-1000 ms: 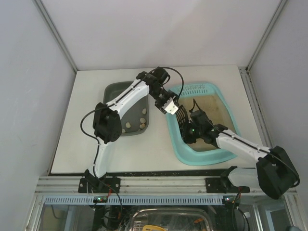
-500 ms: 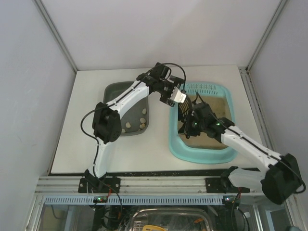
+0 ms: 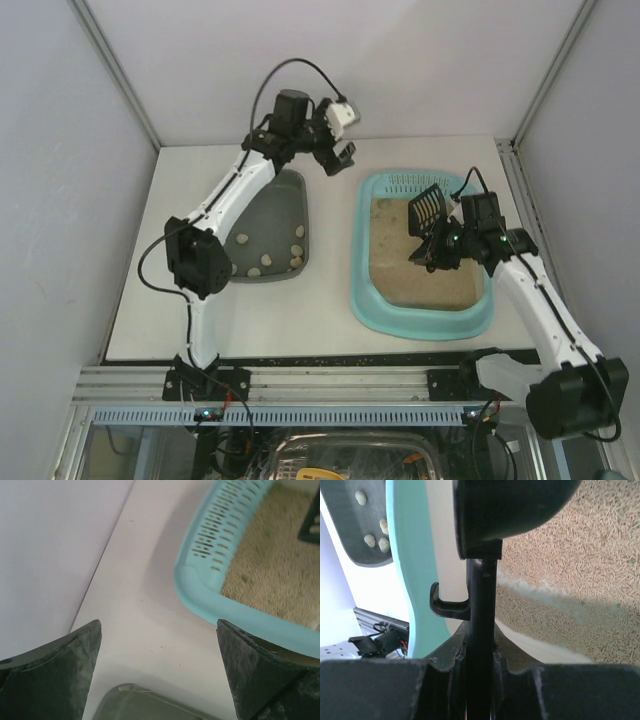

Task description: Clean the litter box

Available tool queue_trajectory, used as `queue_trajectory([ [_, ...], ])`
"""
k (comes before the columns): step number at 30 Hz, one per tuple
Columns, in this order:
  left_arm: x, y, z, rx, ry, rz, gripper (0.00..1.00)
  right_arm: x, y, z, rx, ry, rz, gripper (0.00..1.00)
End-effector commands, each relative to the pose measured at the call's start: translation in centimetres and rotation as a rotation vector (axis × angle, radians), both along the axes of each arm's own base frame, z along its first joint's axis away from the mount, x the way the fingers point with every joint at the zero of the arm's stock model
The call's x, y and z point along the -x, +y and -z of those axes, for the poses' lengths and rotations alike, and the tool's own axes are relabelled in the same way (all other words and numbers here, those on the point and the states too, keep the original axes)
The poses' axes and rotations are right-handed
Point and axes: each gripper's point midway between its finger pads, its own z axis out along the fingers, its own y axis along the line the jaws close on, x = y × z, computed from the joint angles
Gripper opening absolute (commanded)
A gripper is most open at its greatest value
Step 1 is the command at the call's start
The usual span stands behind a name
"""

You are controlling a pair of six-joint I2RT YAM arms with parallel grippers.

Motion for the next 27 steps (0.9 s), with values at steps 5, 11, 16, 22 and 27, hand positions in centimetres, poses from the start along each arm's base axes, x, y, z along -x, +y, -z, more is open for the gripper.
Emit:
queue_trajectory([
  [5,-5.0,0.5,-2.2,0.45,0.523,-0.282,1.0,-2.1,2.0,-2.7,-0.176,0.118,-0.066,0.0],
  [11,-7.4,-1.1,2.1,0.579,0.68,-0.314,1.0,-3.8,3.0,-3.2,-0.338,0.305,0.069,0.0],
  [16,-7.7,-3.9,2.9,0.732,0.8,-0.201,1.0,-3.8,4.8,-3.4,-0.381,0.426,0.208,0.0],
  [22,-8.5,-5.9,4.3,0.862,0.905,-0.222,1.0,-4.8,7.1,-2.4,-0.338,0.44,0.343,0.0],
  [27,-9.5,-6.1,4.6,0.916,0.879,-0.232,1.0,-5.0,7.0,1.4,-0.213,0.468,0.359,0.0],
])
